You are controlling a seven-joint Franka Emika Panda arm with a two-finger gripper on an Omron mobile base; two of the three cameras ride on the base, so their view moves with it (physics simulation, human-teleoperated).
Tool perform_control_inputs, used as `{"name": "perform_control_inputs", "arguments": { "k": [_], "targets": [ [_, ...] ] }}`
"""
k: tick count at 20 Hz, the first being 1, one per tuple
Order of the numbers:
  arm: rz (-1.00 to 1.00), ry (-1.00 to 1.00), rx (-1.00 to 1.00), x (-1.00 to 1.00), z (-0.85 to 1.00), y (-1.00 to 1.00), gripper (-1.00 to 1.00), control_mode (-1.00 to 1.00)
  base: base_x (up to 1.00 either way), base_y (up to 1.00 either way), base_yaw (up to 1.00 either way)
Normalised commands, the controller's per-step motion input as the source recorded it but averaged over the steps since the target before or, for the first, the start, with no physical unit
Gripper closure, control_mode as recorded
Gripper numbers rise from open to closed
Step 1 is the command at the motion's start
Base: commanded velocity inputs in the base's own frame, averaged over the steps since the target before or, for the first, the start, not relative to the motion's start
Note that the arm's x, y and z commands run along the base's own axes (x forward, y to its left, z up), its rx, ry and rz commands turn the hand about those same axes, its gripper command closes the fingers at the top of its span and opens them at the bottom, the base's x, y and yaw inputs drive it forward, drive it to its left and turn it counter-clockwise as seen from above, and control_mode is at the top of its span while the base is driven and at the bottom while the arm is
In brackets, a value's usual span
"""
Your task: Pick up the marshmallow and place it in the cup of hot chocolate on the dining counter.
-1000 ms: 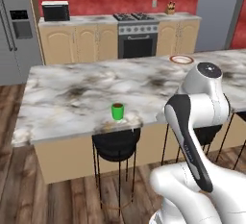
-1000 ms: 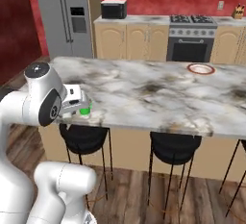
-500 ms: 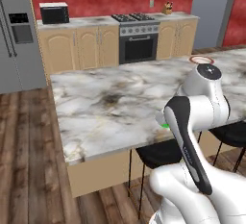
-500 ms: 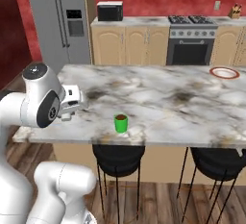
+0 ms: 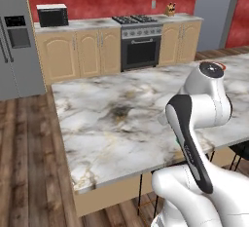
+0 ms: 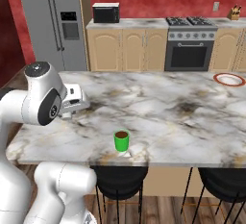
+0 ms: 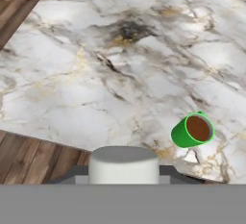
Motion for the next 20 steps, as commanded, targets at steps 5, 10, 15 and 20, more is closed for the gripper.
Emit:
{"name": "perform_control_inputs", "arguments": {
  "k": [5,10,15,20],
  "targets": [
    [0.00,0.00,0.00,0.00,0.00,0.00,1.00,1.00,0.00,0.00,0.00],
    [0.00,0.00,0.00,0.00,0.00,0.00,1.00,1.00,0.07,0.00,0.00],
    [0.00,0.06,0.00,0.29,-0.04,0.00,1.00,-1.00,0.06,0.00,0.00],
    [0.00,0.13,0.00,0.34,-0.09,-0.01,1.00,-1.00,0.00,0.00,0.00]
  ]
}}
